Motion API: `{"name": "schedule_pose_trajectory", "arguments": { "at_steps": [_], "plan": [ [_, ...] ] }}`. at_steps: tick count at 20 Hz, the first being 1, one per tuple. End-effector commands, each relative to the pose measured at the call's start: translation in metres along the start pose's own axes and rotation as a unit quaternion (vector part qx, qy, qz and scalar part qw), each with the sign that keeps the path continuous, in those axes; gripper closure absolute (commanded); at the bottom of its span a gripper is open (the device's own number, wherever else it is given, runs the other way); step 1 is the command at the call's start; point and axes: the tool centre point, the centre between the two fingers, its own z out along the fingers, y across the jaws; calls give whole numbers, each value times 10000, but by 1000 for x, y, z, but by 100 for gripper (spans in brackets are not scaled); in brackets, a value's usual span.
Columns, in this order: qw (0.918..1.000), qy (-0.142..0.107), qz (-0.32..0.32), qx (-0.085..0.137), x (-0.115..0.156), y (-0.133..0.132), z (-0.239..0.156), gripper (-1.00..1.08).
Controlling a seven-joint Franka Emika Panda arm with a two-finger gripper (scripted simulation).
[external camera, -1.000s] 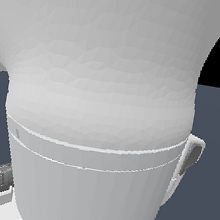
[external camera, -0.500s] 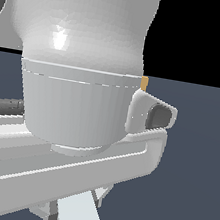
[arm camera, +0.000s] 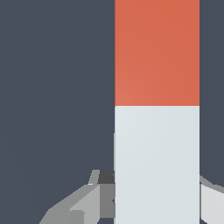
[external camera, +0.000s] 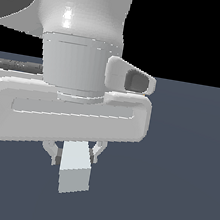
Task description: Insert the peg into the horizontal hole in a box.
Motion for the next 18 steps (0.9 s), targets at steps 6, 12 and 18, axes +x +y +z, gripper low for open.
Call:
{"name": "schedule_pose_trajectory", "arguments": {
  "at_steps": [6, 12, 18],
  "plan": [
    [9976, -4, 697, -12, 40, 7, -17, 108],
    [9925, -4, 1221, -12, 70, 17, -30, 108],
    [9863, -6, 1652, -12, 93, 27, -40, 108]
  ]
}}
